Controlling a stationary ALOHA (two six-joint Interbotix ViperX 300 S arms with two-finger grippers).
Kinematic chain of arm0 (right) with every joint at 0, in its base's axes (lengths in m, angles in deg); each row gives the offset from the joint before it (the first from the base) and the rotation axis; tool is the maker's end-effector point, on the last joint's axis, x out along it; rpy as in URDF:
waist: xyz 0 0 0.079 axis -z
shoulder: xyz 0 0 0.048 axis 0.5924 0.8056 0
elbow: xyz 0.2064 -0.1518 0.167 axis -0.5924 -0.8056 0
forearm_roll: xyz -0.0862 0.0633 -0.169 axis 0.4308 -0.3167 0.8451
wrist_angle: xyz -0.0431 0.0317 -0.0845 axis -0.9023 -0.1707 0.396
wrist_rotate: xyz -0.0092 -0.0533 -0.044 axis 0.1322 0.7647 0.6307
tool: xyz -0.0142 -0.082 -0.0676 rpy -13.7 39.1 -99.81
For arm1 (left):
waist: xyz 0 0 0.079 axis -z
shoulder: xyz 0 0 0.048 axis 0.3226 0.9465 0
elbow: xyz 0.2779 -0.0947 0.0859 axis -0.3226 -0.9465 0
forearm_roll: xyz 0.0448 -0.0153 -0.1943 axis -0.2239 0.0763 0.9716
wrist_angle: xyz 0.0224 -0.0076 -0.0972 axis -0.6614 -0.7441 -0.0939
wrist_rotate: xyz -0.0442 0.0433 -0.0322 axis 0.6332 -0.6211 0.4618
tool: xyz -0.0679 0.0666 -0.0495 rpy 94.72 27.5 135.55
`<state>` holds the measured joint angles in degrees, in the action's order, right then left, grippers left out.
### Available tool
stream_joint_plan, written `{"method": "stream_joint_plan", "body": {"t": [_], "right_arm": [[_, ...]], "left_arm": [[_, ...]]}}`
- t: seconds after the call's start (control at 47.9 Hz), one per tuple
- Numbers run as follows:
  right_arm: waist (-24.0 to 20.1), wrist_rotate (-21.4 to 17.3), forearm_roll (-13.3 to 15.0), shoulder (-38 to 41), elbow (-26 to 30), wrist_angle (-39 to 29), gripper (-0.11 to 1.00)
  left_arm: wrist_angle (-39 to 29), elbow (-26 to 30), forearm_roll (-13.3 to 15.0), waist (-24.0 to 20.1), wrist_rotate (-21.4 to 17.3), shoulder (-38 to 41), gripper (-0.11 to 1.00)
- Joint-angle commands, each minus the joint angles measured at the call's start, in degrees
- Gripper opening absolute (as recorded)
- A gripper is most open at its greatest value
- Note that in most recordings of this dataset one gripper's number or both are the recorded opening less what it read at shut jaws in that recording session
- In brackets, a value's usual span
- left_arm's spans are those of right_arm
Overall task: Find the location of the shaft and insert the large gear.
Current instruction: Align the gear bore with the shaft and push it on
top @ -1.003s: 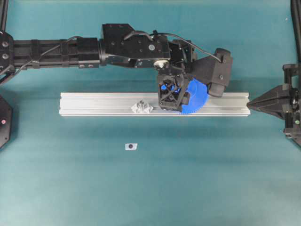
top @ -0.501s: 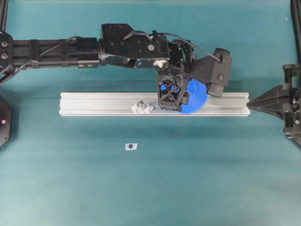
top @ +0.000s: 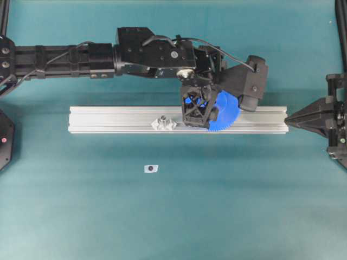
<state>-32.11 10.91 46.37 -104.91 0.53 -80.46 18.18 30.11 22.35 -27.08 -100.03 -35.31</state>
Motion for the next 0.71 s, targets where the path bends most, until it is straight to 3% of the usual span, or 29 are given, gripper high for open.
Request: {"method": "stream_joint_plan", "body": {"t": [0.0,0.063,0.69], "right_arm": [[0.1,-0.5,0.0,0.1,0.8,0.5,0.03],[0.1,-0.5,0.0,-0.2,0.8,0.5,0.03],[0.1,-0.5,0.0,-1.1,0.9,0.3,0.03]], "left_arm": [[-0.2,0.2,-0.3,-0.4,0.0,-0.8,0.87],[0.2,0.4,-0.3,0.2,-0.4,-0.8,0.90],[0.4,0.4,-0.3,0.4,-0.4,-2.2,0.87]]}}
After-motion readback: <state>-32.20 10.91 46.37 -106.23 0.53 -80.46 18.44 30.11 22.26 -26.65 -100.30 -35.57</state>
